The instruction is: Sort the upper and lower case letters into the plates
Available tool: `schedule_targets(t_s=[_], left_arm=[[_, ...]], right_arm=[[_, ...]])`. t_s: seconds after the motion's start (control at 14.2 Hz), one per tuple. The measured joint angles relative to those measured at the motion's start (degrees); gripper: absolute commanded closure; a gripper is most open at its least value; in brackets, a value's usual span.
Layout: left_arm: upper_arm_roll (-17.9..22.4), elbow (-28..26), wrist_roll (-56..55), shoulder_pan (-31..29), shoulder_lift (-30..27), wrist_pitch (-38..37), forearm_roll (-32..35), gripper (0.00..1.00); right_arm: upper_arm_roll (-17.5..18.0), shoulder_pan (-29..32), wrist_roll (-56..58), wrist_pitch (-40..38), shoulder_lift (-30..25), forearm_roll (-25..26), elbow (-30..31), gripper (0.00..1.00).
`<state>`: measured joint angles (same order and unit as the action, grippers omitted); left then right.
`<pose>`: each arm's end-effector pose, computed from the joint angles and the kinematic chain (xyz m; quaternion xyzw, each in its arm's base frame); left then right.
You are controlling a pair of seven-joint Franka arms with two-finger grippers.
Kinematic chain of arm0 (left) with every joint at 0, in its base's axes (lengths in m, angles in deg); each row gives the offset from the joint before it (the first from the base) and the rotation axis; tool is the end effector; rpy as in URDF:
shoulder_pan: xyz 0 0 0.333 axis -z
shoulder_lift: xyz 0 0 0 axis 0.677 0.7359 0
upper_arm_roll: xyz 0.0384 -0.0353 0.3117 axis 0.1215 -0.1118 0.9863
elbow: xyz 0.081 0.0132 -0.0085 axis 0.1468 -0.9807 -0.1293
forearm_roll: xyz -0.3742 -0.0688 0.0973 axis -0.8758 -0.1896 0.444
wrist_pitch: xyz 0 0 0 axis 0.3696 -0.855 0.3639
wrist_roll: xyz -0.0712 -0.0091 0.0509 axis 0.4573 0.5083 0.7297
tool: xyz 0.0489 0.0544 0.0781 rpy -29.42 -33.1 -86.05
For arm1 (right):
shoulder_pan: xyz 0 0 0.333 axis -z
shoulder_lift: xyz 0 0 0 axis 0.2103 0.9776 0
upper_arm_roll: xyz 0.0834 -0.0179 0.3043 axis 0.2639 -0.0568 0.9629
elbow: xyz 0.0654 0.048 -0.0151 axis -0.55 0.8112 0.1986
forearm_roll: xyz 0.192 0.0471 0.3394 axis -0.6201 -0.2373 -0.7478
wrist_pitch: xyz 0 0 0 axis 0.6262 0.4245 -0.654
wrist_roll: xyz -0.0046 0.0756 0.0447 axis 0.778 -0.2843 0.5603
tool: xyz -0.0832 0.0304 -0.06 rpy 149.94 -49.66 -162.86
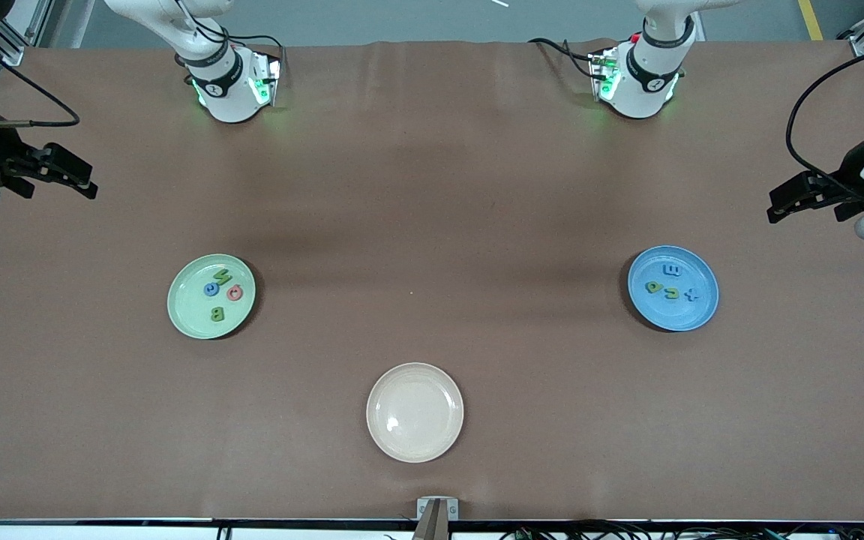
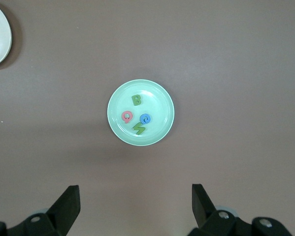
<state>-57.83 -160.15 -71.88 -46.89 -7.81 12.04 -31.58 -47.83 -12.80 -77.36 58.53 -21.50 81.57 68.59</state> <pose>0.5659 -0.0179 0.6047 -1.0000 -0.0057 0.0033 0.0045 0.5243 0.0033 0.6156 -0.9998 0.0176 0.0023 0.0088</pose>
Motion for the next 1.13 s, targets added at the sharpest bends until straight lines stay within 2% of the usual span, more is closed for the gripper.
schedule_targets(t_s=[1.13], left_arm=[[0.82,1.15,0.00,0.90,0.00,0.00,0.00,0.00]], right_arm=[[-0.43,-1.62,-0.04,-1.20,-0.25,0.00,0.01,0.00]])
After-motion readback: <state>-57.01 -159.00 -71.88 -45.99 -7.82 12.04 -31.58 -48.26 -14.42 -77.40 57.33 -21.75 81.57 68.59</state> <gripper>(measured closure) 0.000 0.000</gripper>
